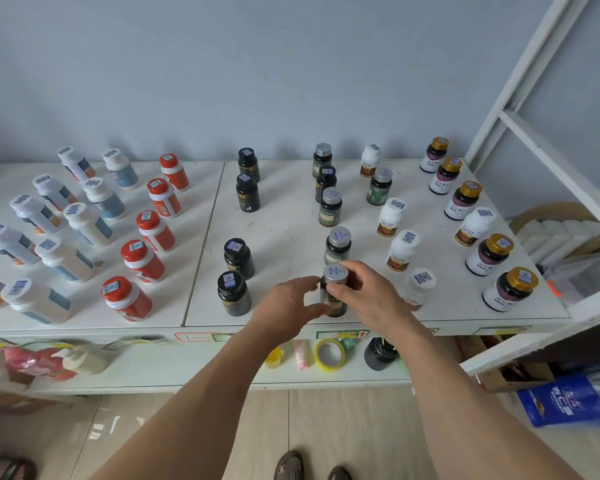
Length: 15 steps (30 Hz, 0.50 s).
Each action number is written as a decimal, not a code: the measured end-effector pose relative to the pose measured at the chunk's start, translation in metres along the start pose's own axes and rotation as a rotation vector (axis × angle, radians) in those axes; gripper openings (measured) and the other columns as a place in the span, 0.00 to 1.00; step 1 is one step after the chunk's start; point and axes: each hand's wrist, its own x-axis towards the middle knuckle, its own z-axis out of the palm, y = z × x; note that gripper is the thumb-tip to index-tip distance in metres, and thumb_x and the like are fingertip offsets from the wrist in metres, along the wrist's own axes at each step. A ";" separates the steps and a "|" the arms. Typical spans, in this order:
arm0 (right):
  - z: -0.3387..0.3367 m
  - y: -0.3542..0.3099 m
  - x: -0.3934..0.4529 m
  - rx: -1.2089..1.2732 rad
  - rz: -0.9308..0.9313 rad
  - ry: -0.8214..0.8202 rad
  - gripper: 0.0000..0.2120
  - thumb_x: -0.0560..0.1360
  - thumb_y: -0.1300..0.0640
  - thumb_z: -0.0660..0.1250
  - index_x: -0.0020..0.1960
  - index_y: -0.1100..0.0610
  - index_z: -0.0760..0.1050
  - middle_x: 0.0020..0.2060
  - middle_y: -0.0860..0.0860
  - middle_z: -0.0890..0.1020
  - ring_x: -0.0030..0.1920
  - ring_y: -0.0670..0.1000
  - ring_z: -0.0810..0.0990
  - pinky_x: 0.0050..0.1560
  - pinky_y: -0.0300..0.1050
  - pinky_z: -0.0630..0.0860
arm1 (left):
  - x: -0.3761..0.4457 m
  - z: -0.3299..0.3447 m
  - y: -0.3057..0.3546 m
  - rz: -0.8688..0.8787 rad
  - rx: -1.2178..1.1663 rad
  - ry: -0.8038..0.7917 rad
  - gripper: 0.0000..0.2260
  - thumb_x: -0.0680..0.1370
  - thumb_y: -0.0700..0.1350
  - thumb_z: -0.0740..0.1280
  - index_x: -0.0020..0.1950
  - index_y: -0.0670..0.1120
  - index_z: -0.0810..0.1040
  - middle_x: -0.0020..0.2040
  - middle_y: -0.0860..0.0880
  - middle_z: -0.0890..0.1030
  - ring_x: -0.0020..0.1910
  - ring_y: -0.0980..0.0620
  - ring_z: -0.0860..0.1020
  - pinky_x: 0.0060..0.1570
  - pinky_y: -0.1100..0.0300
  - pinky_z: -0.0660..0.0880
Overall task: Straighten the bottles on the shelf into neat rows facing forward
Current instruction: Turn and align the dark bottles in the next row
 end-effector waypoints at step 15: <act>-0.003 -0.007 0.009 0.185 -0.005 0.023 0.26 0.70 0.46 0.71 0.67 0.45 0.71 0.64 0.41 0.76 0.66 0.42 0.73 0.70 0.49 0.68 | 0.011 -0.013 -0.012 0.004 -0.141 0.073 0.25 0.75 0.58 0.70 0.70 0.53 0.72 0.63 0.56 0.79 0.61 0.58 0.76 0.59 0.64 0.71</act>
